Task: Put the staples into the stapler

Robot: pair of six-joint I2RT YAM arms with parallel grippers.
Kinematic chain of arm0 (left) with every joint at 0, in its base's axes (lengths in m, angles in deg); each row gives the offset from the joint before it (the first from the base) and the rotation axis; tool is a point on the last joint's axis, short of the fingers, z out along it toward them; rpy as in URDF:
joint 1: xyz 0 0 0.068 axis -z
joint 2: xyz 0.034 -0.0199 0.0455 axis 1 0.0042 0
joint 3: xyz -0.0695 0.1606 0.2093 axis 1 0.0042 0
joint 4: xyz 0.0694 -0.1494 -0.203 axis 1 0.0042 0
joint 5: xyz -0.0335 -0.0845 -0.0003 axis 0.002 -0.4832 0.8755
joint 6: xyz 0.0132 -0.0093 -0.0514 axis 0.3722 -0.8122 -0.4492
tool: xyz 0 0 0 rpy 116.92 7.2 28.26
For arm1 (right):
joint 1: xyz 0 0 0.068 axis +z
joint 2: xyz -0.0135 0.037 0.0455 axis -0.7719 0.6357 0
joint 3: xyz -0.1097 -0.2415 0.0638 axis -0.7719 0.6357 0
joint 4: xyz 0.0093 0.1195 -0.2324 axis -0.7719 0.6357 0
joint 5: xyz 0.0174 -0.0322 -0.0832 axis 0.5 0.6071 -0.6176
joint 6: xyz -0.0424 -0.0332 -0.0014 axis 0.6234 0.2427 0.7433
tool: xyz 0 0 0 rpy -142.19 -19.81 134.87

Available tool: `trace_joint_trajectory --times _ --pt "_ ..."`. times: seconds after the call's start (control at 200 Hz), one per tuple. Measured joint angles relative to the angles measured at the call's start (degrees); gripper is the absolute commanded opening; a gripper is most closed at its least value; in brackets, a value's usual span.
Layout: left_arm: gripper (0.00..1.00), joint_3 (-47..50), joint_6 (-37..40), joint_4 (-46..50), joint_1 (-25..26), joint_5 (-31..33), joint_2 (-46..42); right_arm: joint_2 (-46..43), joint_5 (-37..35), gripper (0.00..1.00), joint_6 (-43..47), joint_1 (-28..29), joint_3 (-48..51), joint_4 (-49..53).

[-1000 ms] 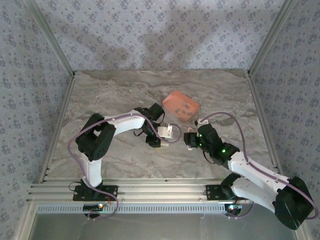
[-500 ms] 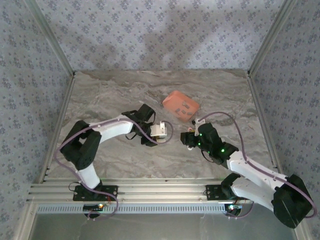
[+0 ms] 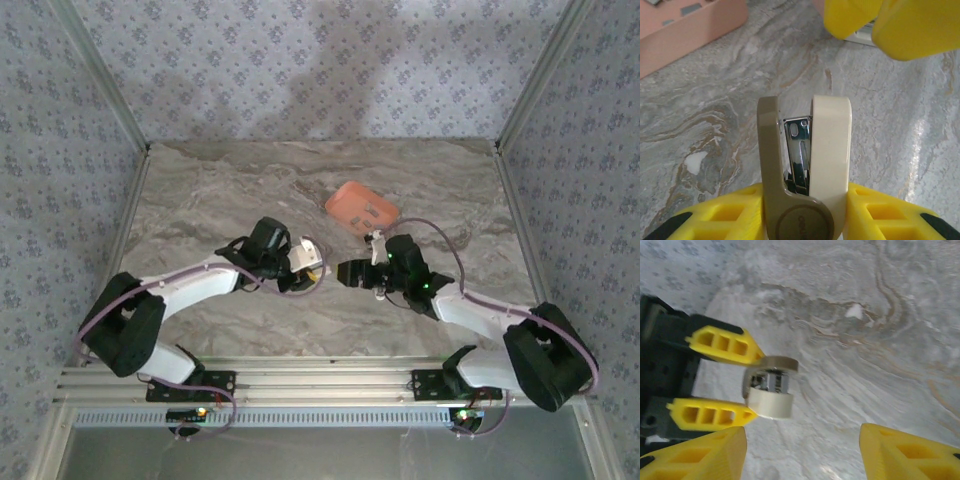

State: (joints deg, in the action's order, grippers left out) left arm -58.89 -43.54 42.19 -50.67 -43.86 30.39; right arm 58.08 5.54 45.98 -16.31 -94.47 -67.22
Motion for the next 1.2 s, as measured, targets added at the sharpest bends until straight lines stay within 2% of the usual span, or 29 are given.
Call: trace_joint_trajectory --times 0.175,0.375,0.7,0.815,1.099,1.199 --pt "0.40 2.38 -2.03 -3.17 0.00 1.29 -2.25 3.34 5.66 0.62 -6.56 -0.98 -0.20 -7.19" --pt "0.40 3.17 -3.45 -5.73 0.00 1.73 -3.80 6.34 8.17 0.58 -10.16 -0.98 -1.86 -10.29" --pt "0.40 3.21 -4.09 -7.02 0.00 2.10 -4.26 10.29 8.90 0.51 -12.79 -0.28 -3.61 -13.57" --pt "0.40 3.21 -4.31 -7.26 0.00 2.10 -4.74 11.02 8.90 0.43 -13.42 -0.15 -3.80 -14.23" --pt "0.40 3.32 -5.11 -8.37 0.00 2.10 -4.85 11.34 8.90 0.42 -13.57 -0.02 -3.85 -14.62" --pt "0.39 3.32 -5.20 -8.48 0.00 2.10 -4.85 11.34 9.05 0.37 -13.49 0.22 -3.93 -14.60"
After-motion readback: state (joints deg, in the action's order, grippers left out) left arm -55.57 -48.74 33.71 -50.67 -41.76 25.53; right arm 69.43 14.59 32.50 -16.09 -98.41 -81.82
